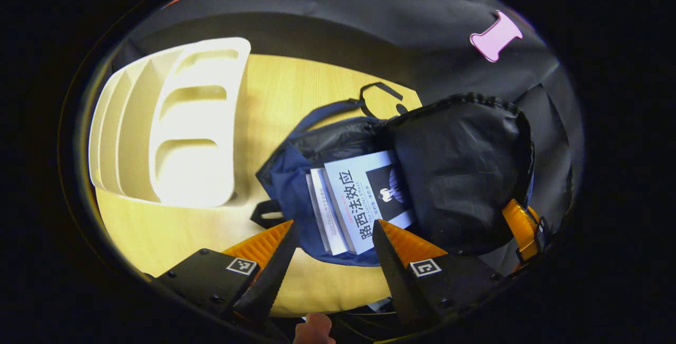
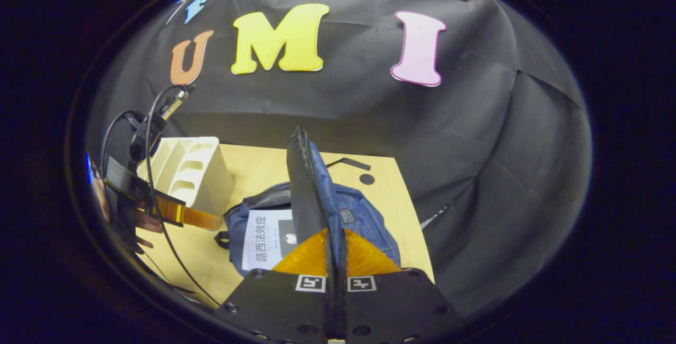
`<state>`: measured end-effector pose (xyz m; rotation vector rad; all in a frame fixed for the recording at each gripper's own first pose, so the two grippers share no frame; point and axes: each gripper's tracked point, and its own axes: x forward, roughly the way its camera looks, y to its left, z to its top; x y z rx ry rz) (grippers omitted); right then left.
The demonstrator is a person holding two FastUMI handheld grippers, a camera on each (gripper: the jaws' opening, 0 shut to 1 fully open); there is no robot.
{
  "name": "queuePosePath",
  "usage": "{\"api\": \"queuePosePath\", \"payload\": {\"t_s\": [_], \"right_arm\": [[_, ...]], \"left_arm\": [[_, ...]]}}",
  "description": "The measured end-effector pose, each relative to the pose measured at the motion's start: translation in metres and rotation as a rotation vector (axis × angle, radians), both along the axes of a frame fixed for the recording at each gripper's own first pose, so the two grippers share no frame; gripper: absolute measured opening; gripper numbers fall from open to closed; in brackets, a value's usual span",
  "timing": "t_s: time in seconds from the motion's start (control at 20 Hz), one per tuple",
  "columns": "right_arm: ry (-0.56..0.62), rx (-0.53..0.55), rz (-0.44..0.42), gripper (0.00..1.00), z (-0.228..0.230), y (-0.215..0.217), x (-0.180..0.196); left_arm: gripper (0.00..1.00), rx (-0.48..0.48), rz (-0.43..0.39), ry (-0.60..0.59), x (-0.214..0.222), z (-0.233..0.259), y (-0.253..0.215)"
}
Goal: Open the schoolbag, grab two books from the bookshelf and put them into the schoolbag.
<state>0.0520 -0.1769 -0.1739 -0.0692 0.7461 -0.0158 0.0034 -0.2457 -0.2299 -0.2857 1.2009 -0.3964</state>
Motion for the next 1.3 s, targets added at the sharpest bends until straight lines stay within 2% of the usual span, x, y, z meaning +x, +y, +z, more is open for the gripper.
{"api": "queuePosePath", "payload": {"t_s": [0.2,0.45,0.55,0.75,0.9,1.15,1.3], "right_arm": [[0.006,0.01,0.04,0.0,-0.003,0.029,-0.007],[0.036,0.046,0.09,0.0,-0.018,0.07,-0.017],[0.053,0.058,0.113,0.0,-0.026,0.088,-0.021],[0.091,0.074,0.15,0.0,-0.046,0.121,-0.029],[0.15,0.094,0.174,0.0,-0.073,0.145,-0.04],[0.214,0.087,0.187,0.02,-0.112,0.172,-0.047],[0.257,0.103,0.2,0.19,-0.132,0.188,-0.054]], "left_arm": [[0.89,0.047,-0.009,-0.085,0.001,0.026,0.032],[0.89,0.033,-0.032,-0.013,-0.034,0.042,0.065],[0.89,0.039,-0.013,0.0,-0.042,0.045,0.084],[0.89,0.067,0.069,-0.065,-0.039,0.057,0.129],[0.89,0.096,0.135,-0.157,-0.033,0.074,0.165],[0.89,0.173,0.189,-0.476,-0.009,0.129,0.217],[0.89,0.194,0.249,-0.59,-0.002,0.164,0.243]]}}
